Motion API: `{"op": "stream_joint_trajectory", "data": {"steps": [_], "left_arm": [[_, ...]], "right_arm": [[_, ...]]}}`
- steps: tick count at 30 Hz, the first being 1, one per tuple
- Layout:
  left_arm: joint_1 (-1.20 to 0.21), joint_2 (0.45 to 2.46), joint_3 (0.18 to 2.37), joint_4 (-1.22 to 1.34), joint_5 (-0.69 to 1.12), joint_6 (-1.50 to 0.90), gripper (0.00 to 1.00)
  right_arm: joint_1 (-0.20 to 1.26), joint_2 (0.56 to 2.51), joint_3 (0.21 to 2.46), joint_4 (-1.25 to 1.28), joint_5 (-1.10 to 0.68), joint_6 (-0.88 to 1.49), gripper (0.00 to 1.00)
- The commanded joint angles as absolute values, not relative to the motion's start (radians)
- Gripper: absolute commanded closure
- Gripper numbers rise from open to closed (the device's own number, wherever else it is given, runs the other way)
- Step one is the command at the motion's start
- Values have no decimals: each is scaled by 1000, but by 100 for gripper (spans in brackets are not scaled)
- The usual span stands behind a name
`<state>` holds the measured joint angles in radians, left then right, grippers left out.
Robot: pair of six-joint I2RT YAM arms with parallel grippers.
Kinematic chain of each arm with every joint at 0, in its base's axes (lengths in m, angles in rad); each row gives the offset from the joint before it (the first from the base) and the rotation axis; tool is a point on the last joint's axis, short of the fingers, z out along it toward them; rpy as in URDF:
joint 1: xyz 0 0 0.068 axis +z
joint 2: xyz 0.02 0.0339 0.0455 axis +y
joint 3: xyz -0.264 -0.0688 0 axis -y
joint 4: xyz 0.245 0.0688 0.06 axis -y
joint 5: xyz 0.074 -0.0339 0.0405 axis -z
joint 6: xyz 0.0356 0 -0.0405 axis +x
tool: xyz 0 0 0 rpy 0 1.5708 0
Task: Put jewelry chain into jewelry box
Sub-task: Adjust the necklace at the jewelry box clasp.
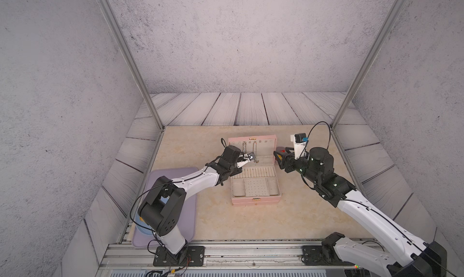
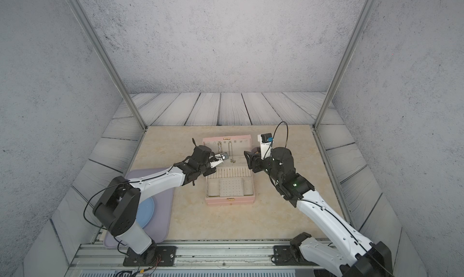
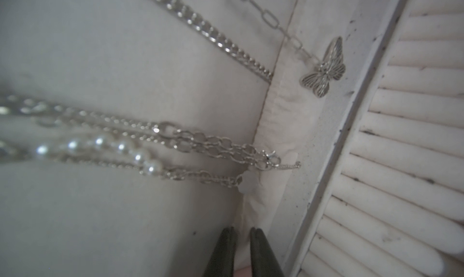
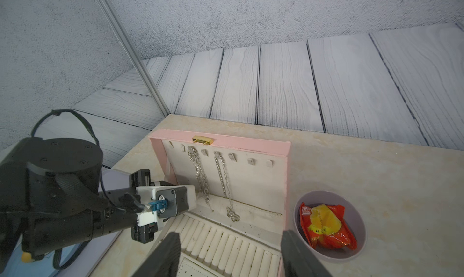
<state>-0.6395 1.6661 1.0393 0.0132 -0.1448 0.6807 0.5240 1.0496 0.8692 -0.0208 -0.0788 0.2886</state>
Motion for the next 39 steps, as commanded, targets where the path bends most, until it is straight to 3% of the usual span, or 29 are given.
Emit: {"op": "stream_joint_trajectory", "data": {"steps": [1,4,21,31,39], "left_arm": [[-618,1683,1035,-13,-94,632,94],[-611,1680,1018,7,-51,621,100],[-569,1646,969,95,66,515,100],[-532,1639,946,133,119,479,100],[-525,1647,944,135,125,477,100]], "right_arm": [[521,1098,864,7,-140,338,33],[521,1151,876,6,-182,358,35],[595,1425,930,195,-236,551,65],[634,1608,951,465,-211,642,78],[671,1710,1009,504,-172,656,83]]}}
